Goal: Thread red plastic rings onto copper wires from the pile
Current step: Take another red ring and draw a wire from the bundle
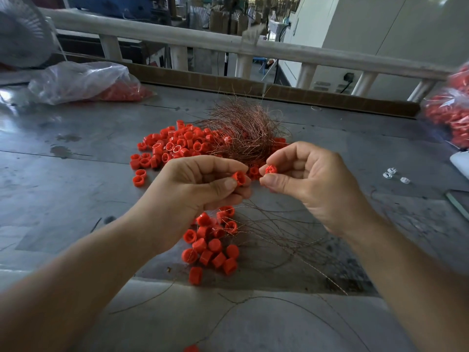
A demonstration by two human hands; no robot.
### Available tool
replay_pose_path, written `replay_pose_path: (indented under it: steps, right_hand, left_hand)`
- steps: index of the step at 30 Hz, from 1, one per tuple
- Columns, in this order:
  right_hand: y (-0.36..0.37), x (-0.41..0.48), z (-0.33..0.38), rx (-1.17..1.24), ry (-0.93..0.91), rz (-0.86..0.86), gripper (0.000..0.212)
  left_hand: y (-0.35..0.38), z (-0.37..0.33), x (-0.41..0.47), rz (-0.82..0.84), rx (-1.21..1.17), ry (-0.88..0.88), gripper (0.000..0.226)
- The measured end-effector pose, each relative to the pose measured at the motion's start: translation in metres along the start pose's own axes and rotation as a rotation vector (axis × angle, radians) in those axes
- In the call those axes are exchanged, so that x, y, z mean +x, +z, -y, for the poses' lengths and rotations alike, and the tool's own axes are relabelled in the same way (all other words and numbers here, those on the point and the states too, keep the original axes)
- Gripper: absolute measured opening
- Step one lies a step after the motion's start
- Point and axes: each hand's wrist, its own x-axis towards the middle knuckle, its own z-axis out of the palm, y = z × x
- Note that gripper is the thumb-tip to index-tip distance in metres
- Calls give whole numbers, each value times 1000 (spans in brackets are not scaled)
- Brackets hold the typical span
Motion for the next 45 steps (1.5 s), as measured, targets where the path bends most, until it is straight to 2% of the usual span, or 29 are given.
replay_pose_path:
  steps: [9,19,33,45]
  right_hand:
    - [8,-7,7,26,-98,34,24]
    - [18,-12,3,-166,-236,-4,19]
    - [18,-11,-3,-118,-261,32,28]
    - [18,-11,0,-103,-251,18,21]
  left_hand:
    - [0,0,0,12,38,12,28]
    - [3,2,-1,15,77,33,20]
    - [4,-1,-2,-21,89,52,16]
    - [4,-2,-2,-17,103,46,16]
